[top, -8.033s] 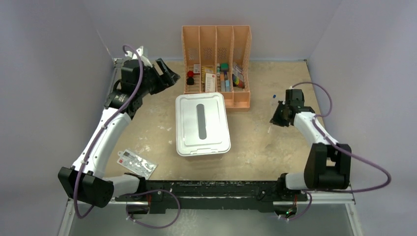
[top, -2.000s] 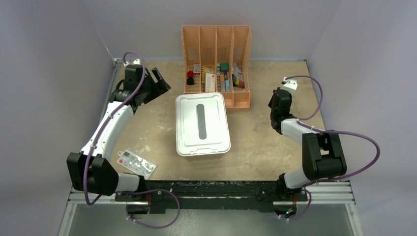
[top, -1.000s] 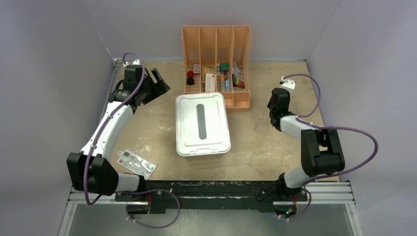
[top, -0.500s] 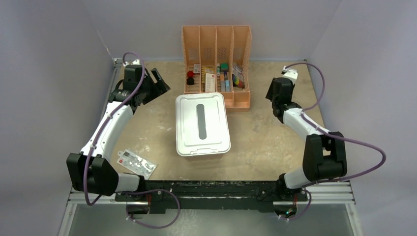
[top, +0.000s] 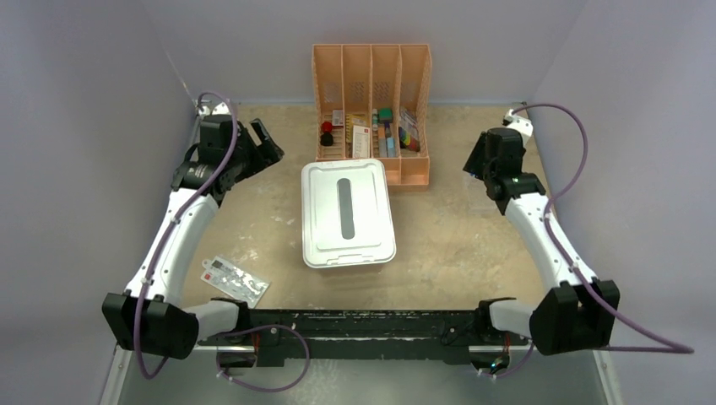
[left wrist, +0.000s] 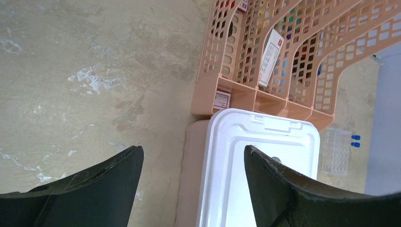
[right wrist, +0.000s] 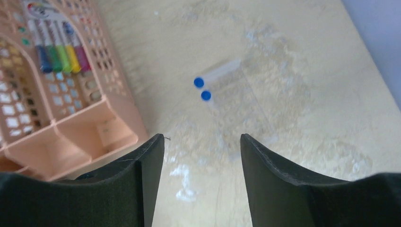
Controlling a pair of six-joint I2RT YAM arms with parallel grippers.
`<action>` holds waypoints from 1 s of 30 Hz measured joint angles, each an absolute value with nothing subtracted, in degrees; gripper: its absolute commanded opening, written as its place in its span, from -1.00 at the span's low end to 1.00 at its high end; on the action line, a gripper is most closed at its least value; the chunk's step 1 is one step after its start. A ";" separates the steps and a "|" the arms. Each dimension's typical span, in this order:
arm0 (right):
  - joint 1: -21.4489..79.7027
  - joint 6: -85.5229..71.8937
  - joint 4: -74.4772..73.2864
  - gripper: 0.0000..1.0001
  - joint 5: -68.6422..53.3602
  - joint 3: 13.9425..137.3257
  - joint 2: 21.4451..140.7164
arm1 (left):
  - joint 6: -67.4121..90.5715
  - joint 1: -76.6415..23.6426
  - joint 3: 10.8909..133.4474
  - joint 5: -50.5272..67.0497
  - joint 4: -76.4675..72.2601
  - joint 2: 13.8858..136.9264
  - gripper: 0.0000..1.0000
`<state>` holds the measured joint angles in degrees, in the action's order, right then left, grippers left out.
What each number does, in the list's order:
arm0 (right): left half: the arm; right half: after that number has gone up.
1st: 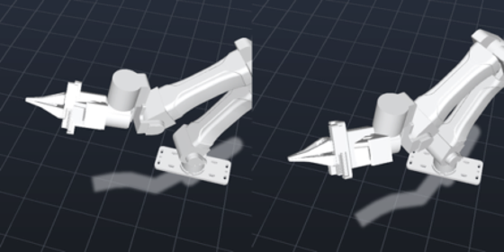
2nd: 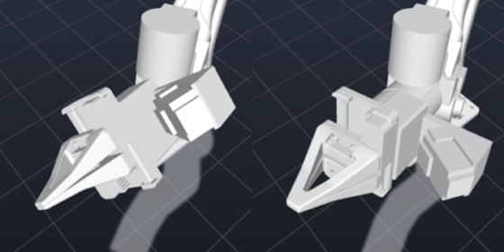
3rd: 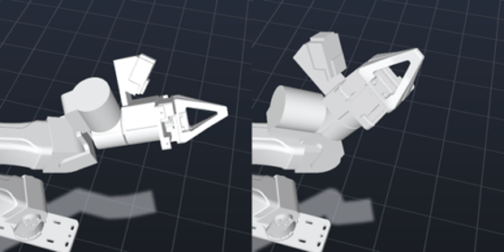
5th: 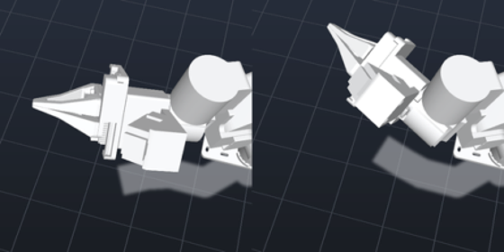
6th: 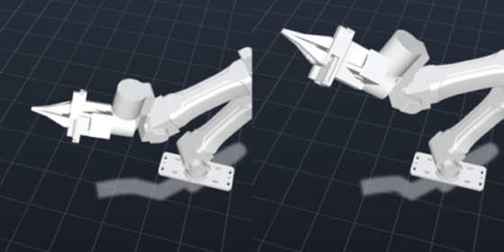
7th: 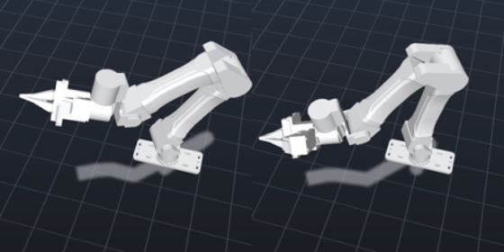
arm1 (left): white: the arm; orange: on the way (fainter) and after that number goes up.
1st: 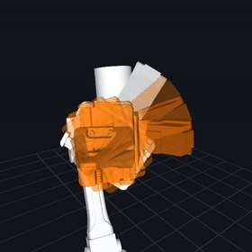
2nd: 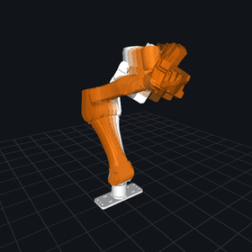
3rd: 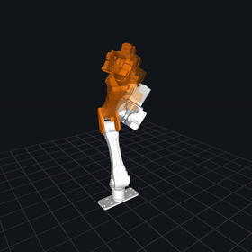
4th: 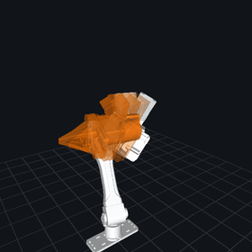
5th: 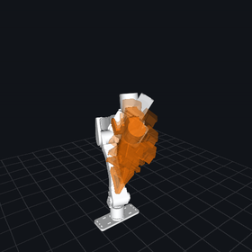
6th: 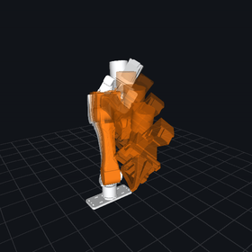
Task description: Organize the chemistry lab equipment
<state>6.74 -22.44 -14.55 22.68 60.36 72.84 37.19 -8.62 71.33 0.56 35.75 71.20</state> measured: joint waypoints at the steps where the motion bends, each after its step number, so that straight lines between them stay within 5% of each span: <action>1: 6.74 -23.11 -16.27 0.29 22.20 60.36 71.66 | 36.86 -8.62 71.31 0.16 36.14 70.37 0.56; 17: 6.74 -29.02 -42.35 0.50 17.34 69.06 52.47 | 36.27 -8.62 69.43 -9.98 42.11 57.25 0.58; 30: 6.74 -19.86 -44.77 0.69 26.30 80.75 42.46 | 31.75 -8.62 88.49 -26.76 52.01 53.91 0.74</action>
